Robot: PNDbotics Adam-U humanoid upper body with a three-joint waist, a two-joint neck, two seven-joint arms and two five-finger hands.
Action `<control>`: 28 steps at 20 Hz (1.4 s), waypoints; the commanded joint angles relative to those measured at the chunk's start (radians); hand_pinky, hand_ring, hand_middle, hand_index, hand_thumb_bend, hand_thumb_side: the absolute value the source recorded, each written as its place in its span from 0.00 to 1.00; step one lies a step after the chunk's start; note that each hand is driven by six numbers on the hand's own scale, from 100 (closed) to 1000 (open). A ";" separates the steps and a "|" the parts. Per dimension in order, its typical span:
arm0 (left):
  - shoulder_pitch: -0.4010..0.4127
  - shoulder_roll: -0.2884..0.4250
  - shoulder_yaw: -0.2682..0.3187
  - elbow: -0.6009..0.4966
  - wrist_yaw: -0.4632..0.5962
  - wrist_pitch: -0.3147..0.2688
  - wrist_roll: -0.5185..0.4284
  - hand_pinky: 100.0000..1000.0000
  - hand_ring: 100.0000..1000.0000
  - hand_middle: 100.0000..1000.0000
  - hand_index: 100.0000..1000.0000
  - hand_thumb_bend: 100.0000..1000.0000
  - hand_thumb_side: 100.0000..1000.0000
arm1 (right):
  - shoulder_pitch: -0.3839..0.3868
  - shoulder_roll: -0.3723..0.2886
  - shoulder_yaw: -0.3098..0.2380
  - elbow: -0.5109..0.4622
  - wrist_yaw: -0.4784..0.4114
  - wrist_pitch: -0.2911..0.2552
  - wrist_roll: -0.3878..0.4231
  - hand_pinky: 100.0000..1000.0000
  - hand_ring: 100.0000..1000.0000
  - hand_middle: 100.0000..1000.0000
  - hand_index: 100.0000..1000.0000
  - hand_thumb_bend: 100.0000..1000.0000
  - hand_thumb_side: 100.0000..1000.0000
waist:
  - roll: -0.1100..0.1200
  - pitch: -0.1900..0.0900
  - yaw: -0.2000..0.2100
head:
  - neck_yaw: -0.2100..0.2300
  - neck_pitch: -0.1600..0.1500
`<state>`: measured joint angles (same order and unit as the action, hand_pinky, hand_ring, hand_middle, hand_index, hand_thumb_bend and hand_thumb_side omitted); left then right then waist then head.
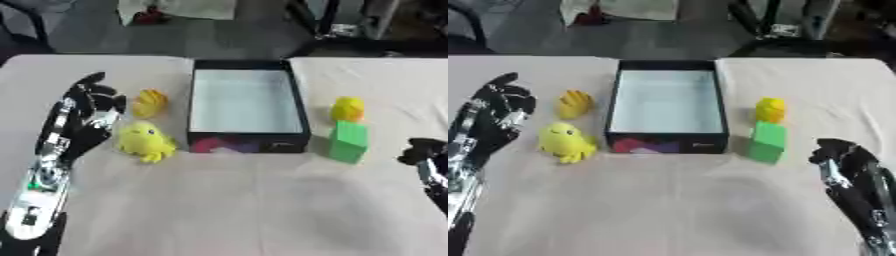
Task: Pick up objects on the table and place them in the box.
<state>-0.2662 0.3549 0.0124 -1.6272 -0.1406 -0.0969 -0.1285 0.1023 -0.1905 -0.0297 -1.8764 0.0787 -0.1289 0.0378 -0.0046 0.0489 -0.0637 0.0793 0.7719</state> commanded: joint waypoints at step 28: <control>-0.492 0.323 -0.460 0.507 -0.386 -0.397 -0.778 0.73 0.64 0.69 0.90 0.18 0.13 | -0.001 -0.040 0.013 -0.001 0.001 0.002 0.012 0.68 0.56 0.50 0.67 0.00 0.48 | 0.026 -0.039 -0.027 | 0.024 -0.002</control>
<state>-0.7393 0.6671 -0.4505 -1.1326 -0.5073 -0.3457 -0.7730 0.1066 -0.2145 -0.0171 -1.8697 0.0787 -0.1268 0.0486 0.0108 0.0313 -0.0899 0.1050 0.7719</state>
